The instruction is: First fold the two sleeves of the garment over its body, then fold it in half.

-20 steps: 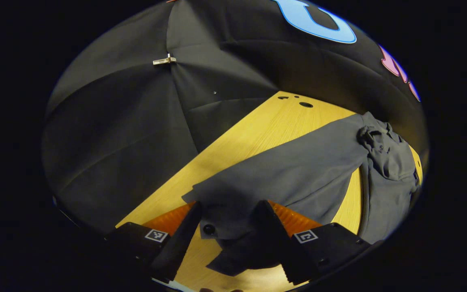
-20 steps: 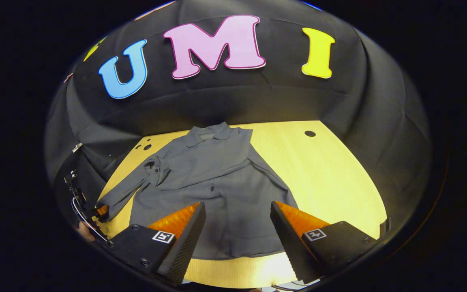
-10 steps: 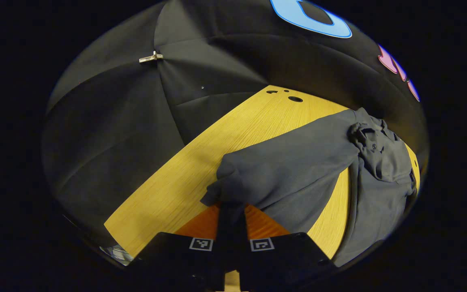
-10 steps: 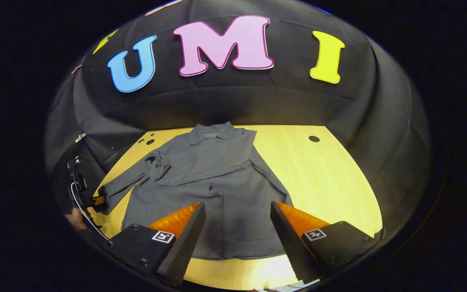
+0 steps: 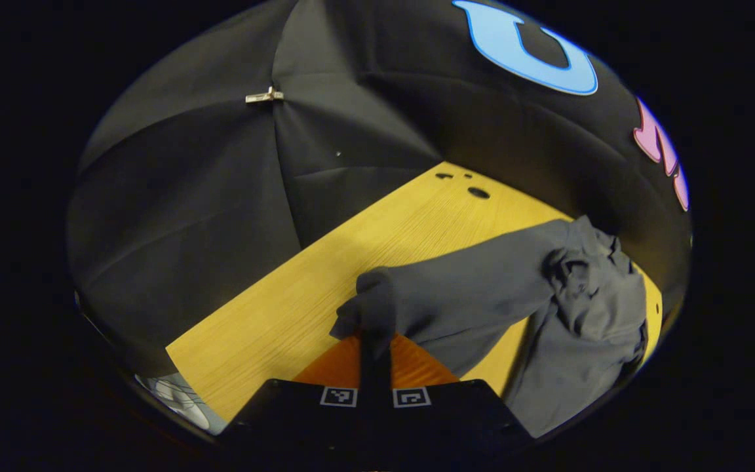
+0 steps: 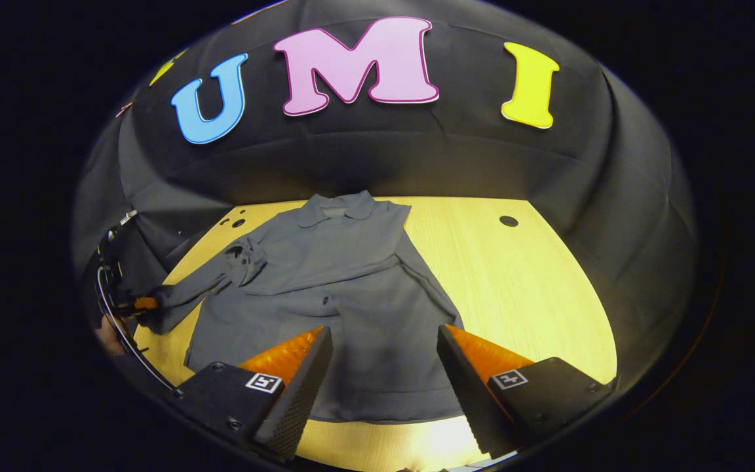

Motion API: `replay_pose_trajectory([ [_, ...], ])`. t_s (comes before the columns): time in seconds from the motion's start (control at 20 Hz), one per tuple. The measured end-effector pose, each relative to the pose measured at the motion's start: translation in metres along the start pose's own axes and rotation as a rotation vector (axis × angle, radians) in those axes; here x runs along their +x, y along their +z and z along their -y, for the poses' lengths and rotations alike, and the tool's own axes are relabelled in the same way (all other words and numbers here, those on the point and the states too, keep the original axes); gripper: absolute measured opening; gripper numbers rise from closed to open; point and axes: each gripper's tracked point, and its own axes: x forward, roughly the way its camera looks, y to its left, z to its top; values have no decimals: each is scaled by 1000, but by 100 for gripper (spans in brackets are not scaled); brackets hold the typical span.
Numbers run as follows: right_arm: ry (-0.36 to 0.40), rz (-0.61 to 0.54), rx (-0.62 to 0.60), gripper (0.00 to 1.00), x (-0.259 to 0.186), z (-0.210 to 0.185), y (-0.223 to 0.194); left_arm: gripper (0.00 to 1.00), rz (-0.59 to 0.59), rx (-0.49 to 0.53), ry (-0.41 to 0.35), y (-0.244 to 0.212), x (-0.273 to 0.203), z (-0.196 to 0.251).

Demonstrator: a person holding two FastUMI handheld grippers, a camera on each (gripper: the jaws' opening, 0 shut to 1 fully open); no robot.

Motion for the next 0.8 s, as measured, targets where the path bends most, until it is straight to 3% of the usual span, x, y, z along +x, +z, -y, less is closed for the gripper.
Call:
replay_pose_trajectory([
  [0.25, 4, -27, 21, 99, 6, 13, -12, 5, 104, 30, -131, 63, -24, 84],
  [0.45, -10, -25, 50, 99, 9, 27, -15, 5, 168, 131, -255, 90, -43, 174],
  [0.6, -31, -32, 74, 99, 11, 41, -19, 9, 192, 225, -361, 89, -56, 249],
  [0.8, -38, -42, 126, 99, 17, 54, -22, 6, 143, 281, -502, 61, -70, 342],
])
